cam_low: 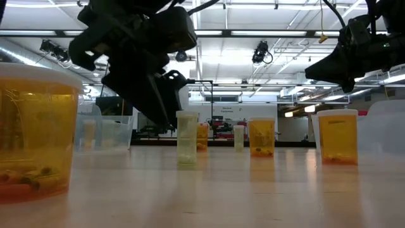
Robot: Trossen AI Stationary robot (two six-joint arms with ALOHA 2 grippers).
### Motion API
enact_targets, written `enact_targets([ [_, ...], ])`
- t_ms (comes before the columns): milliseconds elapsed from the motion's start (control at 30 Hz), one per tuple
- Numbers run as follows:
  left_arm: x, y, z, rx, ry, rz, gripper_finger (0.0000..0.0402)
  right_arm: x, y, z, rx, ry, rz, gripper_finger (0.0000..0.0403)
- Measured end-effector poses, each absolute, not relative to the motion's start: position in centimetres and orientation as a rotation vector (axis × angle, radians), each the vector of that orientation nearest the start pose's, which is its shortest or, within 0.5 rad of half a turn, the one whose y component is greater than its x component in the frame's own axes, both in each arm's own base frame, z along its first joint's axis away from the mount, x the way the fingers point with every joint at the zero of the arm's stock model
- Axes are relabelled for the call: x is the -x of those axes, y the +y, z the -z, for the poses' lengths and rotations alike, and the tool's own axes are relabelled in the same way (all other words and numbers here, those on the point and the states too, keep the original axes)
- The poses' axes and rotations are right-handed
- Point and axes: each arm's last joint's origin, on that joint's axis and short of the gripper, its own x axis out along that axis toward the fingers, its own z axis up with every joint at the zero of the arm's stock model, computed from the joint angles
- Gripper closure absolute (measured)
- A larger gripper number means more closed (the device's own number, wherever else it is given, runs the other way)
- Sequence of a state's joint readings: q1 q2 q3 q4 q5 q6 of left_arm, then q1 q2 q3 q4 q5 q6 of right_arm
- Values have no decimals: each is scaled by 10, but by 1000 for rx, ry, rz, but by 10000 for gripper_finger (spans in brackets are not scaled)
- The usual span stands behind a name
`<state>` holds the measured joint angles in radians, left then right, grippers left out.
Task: Pick and place medicine bottles into bin by pill shape (circle, oval)
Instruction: Put the yellow pill bottle into the left transparent bin
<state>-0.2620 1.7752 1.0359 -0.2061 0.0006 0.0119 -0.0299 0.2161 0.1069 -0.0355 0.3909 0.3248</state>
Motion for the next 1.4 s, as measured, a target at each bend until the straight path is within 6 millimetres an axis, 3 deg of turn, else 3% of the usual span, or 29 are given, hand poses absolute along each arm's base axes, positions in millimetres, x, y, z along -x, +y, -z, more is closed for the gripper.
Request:
enact_targets([
  [400, -349, -93, -163, -175, 841, 267, 199, -105, -14, -179, -293, 74, 440, 306],
  [867, -349, -93, -162, -151, 847, 255, 272, -105, -14, -179, -293, 74, 440, 306],
  [1133, -340, -93, -181, -65, 846, 224, 259, -105, -14, -179, -293, 74, 440, 306],
  [1400, -321, -87, -201, -71, 913, 201, 273, -105, -14, -179, -293, 75, 440, 306],
])
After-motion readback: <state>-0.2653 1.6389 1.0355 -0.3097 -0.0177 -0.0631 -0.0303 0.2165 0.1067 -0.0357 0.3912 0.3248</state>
